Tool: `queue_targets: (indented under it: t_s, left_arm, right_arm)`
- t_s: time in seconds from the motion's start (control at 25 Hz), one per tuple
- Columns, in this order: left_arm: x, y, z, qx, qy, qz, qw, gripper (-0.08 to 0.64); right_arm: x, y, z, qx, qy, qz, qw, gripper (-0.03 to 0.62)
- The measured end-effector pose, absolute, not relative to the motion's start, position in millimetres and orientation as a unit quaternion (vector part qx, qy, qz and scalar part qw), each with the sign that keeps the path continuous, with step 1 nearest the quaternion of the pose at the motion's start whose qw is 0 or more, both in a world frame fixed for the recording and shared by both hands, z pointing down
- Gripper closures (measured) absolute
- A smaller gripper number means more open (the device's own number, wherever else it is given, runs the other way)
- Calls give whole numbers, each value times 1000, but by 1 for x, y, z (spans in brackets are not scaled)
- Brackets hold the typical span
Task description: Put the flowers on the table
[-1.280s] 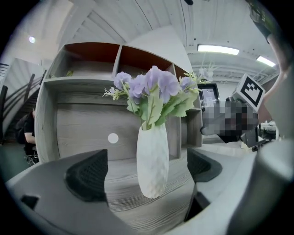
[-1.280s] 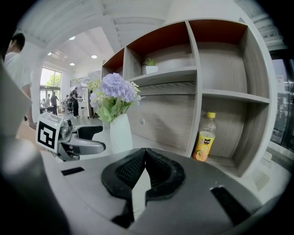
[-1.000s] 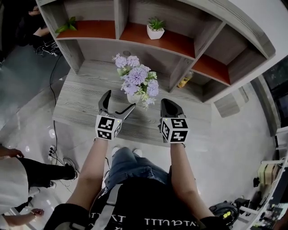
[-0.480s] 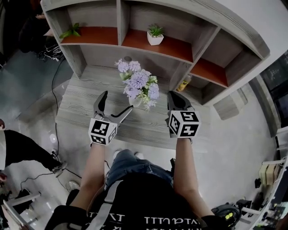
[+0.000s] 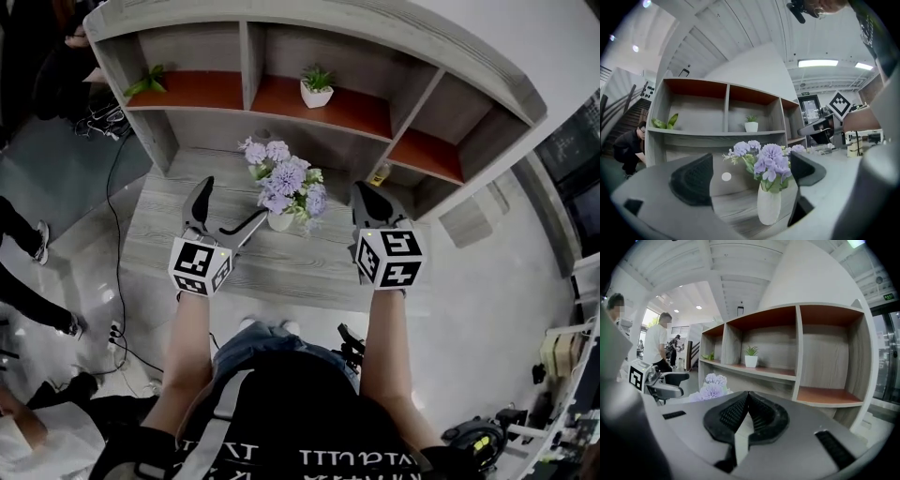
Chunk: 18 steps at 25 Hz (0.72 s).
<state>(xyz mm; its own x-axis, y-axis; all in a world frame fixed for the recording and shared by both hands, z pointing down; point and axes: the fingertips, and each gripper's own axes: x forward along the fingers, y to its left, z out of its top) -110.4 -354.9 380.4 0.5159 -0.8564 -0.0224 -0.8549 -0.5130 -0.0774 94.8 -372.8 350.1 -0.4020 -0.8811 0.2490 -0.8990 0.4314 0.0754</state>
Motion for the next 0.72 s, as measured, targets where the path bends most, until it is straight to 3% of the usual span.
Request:
queue_targets:
  t_s: [0.2,0.52,0.72]
  left_arm:
    - [-111,-362,350,-872,485,0,59,40]
    - [-109,-370,312,-877,472,6,93,108]
    - [-114,-374,292,-874,476,43,85,216]
  right_arm:
    - [96,-370,332,535,-836,22,117,577]
    - [101,-362,315,549,-830,0,100,577]
    - [103,-359,307,559,-825,-7,89,577]
